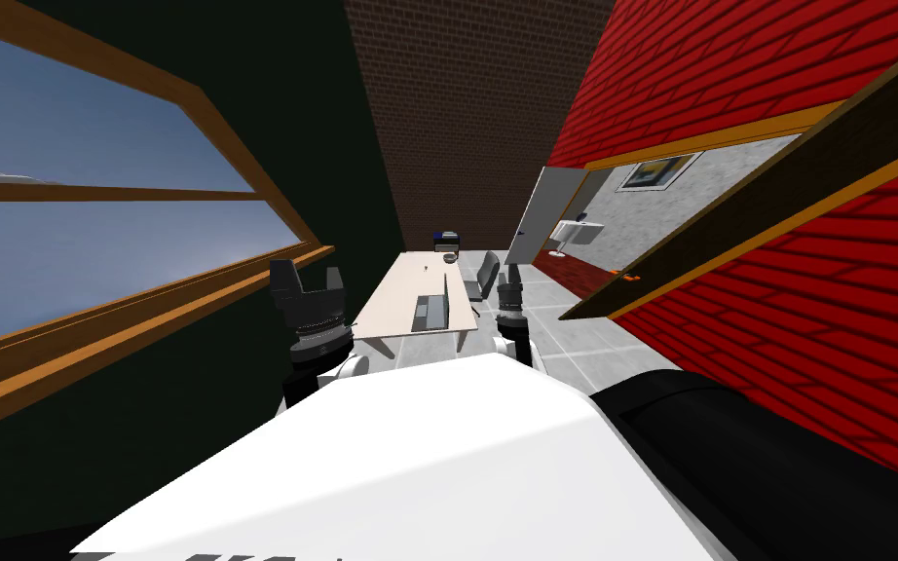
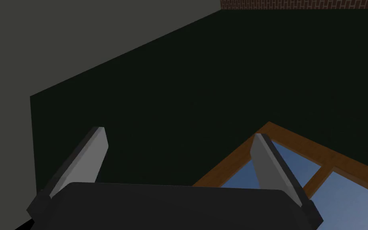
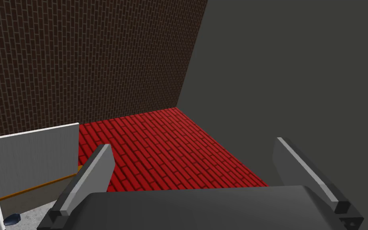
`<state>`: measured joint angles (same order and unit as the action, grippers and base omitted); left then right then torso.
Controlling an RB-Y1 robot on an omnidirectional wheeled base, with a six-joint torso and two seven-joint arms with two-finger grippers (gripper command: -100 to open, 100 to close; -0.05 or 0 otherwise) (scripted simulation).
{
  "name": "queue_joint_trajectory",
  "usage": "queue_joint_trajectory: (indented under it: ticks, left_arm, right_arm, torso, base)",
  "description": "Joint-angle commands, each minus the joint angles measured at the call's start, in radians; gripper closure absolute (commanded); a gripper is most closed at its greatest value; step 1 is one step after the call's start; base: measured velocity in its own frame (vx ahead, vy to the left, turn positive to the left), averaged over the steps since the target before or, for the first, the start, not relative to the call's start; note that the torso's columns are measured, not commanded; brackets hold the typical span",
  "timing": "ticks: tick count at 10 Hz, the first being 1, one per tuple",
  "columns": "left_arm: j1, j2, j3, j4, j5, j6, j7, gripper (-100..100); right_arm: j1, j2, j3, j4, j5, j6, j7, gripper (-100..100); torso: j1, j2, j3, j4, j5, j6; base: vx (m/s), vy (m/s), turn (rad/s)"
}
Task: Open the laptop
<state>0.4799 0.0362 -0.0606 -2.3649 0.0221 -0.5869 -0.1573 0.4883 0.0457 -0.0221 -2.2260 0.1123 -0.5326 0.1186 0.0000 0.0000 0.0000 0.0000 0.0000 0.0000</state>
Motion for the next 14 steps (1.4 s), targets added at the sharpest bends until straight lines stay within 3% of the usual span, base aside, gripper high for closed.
queue_joint_trajectory:
  ticks: [1, 9, 10, 11, 14]
  left_arm:
    - [0.0, 0.0, 0.0, 0.0, 0.0, 0.0, 0.0, 0]
    - [0.0, 0.0, 0.0, 0.0, 0.0, 0.0, 0.0, 0]
    - [0.0, 0.0, 0.0, 0.0, 0.0, 0.0, 0.0, 0]
    - [0.0, 0.0, 0.0, 0.0, 0.0, 0.0, 0.0, 0]
    - [0.0, 0.0, 0.0, 0.0, 0.0, 0.0, 0.0, 0]
  right_arm:
    - [0.0, 0.0, 0.0, 0.0, 0.0, 0.0, 0.0, 0]
    - [0.0, 0.0, 0.0, 0.0, 0.0, 0.0, 0.0, 0]
    - [-0.001, -0.05, -0.003, 0.003, 0.008, 0.002, 0.008, -100]
    - [-0.001, -0.078, -0.006, 0.007, 0.016, 0.003, 0.016, -100]
    - [-0.003, -0.147, -0.015, 0.018, 0.04, 0.008, 0.039, -100]
  torso:
    - [0.0, 0.04, -0.082, 0.041, 0.0, 0.0]
    - [0.0, 0.618, -1.234, 0.617, 0.0, 0.0]
    - [0.0, 0.691, -1.382, 0.691, 0.0, 0.0]
    - [0.0, 0.725, -1.451, 0.724, 0.0, 0.0]
    - [0.0, 0.738, -1.476, 0.738, 0.0, 0.0]
  base:
    - [0.0, 0.0, 0.0]
    - [0.0, 0.0, 0.0]
    - [0.006, 0.012, 0.006]
    - [0.0, 0.024, 0.007]
    - [-0.002, 0.028, 0.007]
